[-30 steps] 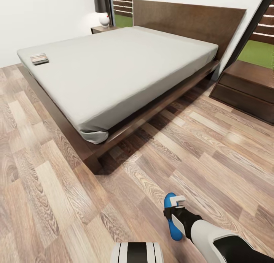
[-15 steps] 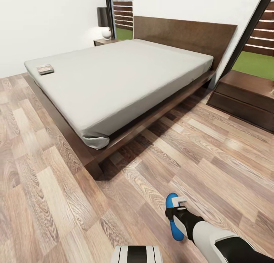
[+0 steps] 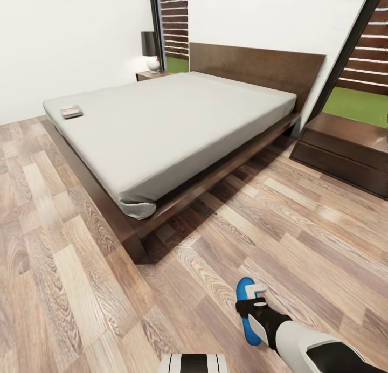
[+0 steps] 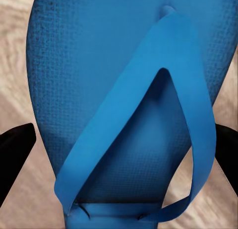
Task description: In the bedroom, move the book from the bed onto either nightstand, and place the two sandals side by side next to the bed.
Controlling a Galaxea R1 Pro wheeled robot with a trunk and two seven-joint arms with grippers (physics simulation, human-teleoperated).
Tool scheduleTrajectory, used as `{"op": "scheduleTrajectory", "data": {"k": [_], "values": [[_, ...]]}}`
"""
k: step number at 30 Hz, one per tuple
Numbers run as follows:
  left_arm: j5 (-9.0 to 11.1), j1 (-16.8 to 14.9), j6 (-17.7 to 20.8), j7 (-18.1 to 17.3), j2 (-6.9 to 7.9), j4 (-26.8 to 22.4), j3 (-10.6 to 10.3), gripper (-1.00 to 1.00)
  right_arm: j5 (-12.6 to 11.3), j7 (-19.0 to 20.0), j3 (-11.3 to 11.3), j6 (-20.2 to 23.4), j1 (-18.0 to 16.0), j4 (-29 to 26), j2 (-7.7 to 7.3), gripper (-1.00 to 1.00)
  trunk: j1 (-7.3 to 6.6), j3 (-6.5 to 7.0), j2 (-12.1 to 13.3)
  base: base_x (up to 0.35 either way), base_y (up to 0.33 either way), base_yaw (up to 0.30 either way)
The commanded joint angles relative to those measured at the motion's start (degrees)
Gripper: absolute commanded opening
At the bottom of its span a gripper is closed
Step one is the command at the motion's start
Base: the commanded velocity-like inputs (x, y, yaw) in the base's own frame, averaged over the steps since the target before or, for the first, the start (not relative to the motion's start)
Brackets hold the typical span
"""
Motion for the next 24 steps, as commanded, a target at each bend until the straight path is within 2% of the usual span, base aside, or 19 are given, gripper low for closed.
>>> {"op": "scheduleTrajectory", "data": {"k": [1, 3, 11, 24], "values": [[0.4, 0.0, -0.1, -0.3, 0.01, 0.0, -0.4, -1.0, -0.3, -0.2, 0.4, 0.2, 0.0, 0.0, -0.06, -1.0, -0.03, 0.19, 0.0, 0.0, 0.0, 0.0], [0.4, 0.0, -0.1, -1.0, 0.01, 0.0, -0.4, -1.0, -0.3, -0.2, 0.4, 0.2, 0.0, 0.1, -0.19, -1.0, -0.09, 0.63, 0.0, 0.0, 0.0, 0.0], [0.8, 0.0, -0.1, -7.5, 0.4, 0.1, 0.0, -1.0, -0.3, -0.2, 0.4, 0.1, 0.0, 0.3, -0.65, -1.0, -0.29, 2.41, 0.1, 0.0, 0.0, 0.0], [0.9, 0.1, -0.2, -8.8, 0.7, 0.1, 0.2, -1.0, -0.3, -0.2, 0.5, 0.1, 0.1, 0.3, -1.33, -1.0, -0.63, 5.29, 0.3, 0.0, 0.0, 0.0]]}}
